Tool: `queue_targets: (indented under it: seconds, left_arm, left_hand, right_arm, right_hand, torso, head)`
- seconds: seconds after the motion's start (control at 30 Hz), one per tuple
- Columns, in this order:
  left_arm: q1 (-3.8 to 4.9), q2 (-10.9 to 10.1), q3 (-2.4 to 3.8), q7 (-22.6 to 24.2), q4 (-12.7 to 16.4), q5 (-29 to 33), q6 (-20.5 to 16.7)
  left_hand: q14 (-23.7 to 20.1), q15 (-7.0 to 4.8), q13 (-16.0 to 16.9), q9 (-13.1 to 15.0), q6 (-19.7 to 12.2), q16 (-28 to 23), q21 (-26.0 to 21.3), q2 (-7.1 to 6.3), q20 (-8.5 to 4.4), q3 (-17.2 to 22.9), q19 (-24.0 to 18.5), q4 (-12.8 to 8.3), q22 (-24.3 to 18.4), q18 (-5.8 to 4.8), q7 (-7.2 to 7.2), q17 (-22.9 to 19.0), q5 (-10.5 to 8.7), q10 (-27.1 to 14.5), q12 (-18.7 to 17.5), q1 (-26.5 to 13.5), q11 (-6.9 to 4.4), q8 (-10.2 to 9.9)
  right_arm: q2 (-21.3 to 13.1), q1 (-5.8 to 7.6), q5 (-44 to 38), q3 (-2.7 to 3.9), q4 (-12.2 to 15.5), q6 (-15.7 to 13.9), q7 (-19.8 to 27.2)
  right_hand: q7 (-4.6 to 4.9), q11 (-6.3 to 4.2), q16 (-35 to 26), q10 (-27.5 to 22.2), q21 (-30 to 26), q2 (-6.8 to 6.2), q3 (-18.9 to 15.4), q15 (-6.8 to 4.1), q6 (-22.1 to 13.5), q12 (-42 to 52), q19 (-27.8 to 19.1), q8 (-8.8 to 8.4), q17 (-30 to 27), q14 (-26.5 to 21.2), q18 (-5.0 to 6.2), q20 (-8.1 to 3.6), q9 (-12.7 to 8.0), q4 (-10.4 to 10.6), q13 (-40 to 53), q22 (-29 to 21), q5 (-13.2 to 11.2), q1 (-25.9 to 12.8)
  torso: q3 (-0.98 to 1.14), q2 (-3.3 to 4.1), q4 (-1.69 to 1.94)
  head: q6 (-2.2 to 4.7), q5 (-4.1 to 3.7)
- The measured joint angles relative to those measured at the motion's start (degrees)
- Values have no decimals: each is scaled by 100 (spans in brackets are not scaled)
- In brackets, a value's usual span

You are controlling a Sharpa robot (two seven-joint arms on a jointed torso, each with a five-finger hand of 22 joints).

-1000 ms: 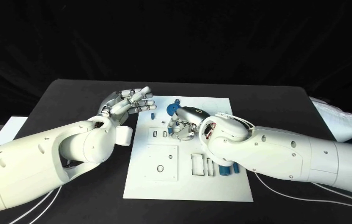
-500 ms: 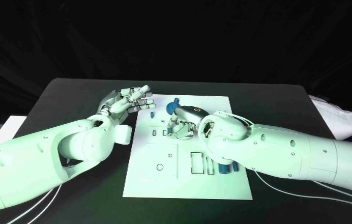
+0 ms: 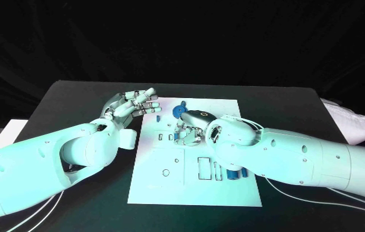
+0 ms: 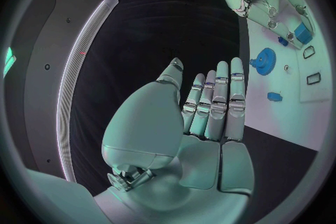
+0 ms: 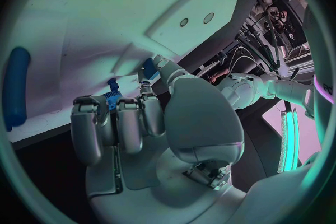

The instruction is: Assemble the parts on the task board

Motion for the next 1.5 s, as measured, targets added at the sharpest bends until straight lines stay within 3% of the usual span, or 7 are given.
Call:
queue_targets:
  seconds: [0.6, 0.77, 0.93, 1.17, 1.3, 1.43, 1.5]
  left_arm:
    - [0, -8, 0, -4, 3, 4, 4]
    - [-1, -7, -3, -4, -6, 4, 6]
    - [-1, -6, -6, -5, -23, 5, 11]
    - [-1, -6, -11, -28, -51, -7, 59]
    - [-1, 2, -11, -135, -93, -142, 125]
    - [0, 2, -11, -567, -113, -602, 253]
    - [9, -6, -11, -976, -112, -1010, 382]
  left_hand:
    - [0, 0, 0, 0, 0, 0, -21, 0, 0, -32, 0, -32, -6, 0, 0, 11, 0, 0, 0, 0, 0, 0]
    - [0, 0, 0, 0, 0, 0, -21, 0, 0, -32, 0, -32, -6, 0, 0, 12, 0, 0, 0, 0, 0, 0]
    - [0, 0, 0, 0, 0, 0, -21, 0, 0, -32, 0, -32, -6, 0, 0, 14, 0, 0, 0, 0, 0, 0]
    - [109, -19, 0, 0, 17, 0, -21, 75, -22, -66, 126, -93, -4, 0, -17, 74, 0, 46, 0, 75, -19, 0]
    - [578, -179, 46, 10, 189, 193, 185, 155, -168, -56, 488, -150, 84, 0, -126, 268, 0, 436, 125, 100, -148, 37]
    - [1847, -620, 192, 59, 524, 1170, 947, 196, -600, -45, 1525, -139, 469, -1, -422, 946, 0, 1167, 400, 59, -500, 146]
    - [1952, -790, 359, 84, 646, 2942, 1646, 205, -771, -74, 1978, 1, 1007, -2, -566, 2625, 0, 1543, 618, -86, -644, 195]
  right_arm:
    - [-14, -37, -63, -21, 14, -146, -27]
    - [-135, -112, -100, -34, 222, -437, -31]
    - [-302, -116, -134, 0, 497, -869, 66]
    - [-712, -17, -127, 58, 981, -1275, 319]
    - [-1040, 103, -13, 99, 1219, -1476, 608]
    - [-1417, 317, 452, 122, 1270, -1541, 982]
    - [-1617, 419, 833, 129, 1264, -1540, 1160]
  right_hand:
    - [170, 204, -23, -169, -67, -157, -484, 106, -751, -644, 0, -37, 4, -21, 0, 83, -131, 268, -2, 4, -295, -158]
    - [196, 236, -23, -219, -67, -219, -620, 126, -855, -749, 0, -36, 4, 0, 0, 124, -126, 354, -2, 4, -295, -96]
    - [230, 246, -23, -228, -67, -458, -1125, 146, -931, -775, 0, -36, 3, -20, 0, 165, -113, 672, -2, 3, -295, 57]
    - [231, 246, -23, -228, -67, -398, -1442, 166, -931, -775, 0, -36, 3, 0, 0, 165, -107, 989, -3, 3, -295, 353]
    - [231, 245, -23, -228, -67, -277, -1401, 166, -931, -775, 0, -33, 2, 0, 0, 165, -100, 1031, -3, 3, -257, 523]
    - [200, 233, -23, -241, -90, -132, -1318, 166, -901, -775, 0, 3, 2, 0, 0, 165, -100, 980, 0, 2, -138, 668]
    - [200, 224, -45, -249, -107, -103, -1312, 166, -900, -775, 0, 3, 2, 0, 0, 165, -100, 974, 1, 2, -111, 698]
  torso:
    - [-1, 1, 1]
    - [5, 3, 1]
    - [7, 2, 1]
    - [5, -2, -5]
    - [5, -8, -16]
    - [8, -25, -26]
    - [14, -42, -33]
  head:
    - [-13, -13]
    - [-21, -13]
    - [-26, -7]
    - [-37, -6]
    - [-37, -10]
    - [-36, -7]
    - [-50, 14]
